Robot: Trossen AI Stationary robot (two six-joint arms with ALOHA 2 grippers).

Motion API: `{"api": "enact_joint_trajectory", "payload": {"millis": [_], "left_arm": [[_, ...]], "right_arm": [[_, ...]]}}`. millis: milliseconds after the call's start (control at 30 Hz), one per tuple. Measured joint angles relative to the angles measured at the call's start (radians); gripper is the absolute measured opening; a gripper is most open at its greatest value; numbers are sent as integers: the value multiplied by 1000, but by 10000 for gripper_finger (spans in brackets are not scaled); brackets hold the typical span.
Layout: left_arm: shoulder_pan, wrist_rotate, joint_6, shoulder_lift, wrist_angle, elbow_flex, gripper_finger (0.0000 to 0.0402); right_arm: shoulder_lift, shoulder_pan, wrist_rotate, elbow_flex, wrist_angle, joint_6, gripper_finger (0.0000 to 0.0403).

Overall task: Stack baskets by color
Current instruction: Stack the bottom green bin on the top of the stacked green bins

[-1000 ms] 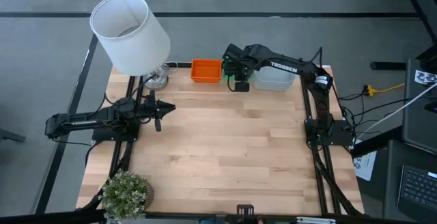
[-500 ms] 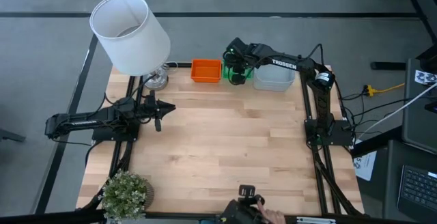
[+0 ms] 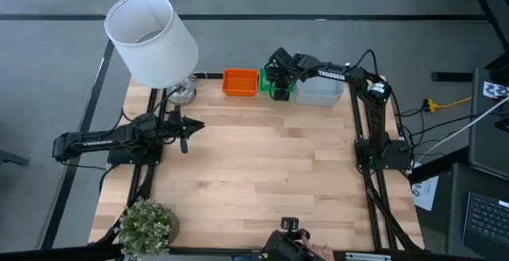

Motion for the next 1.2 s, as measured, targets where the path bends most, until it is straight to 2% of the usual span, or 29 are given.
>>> {"api": "enact_joint_trajectory", "payload": {"millis": [200, 367, 567, 800, 967, 1033, 1133, 1200], "left_arm": [[0, 0, 0, 0, 0, 0, 42], [0, 0, 0, 0, 0, 0, 42], [0, 0, 0, 0, 0, 0, 42], [0, 0, 0, 0, 0, 0, 42], [0, 0, 0, 0, 0, 0, 42], [0, 0, 0, 0, 0, 0, 42], [0, 0, 0, 0, 0, 0, 42], [0, 0, 0, 0, 0, 0, 42]], "right_arm": [[2, 5, -60, -16, -35, 2, 87], [1, 20, -69, -16, -37, 2, 87], [1, 48, -141, -16, -51, 3, 87], [1, 58, -111, -16, -49, 2, 87], [1, 63, 27, 10, -56, 2, 87], [1, 73, 50, 40, -71, 6, 87], [1, 102, 49, 95, -96, 8, 87], [1, 123, -5, 130, -155, 8, 87]]}}
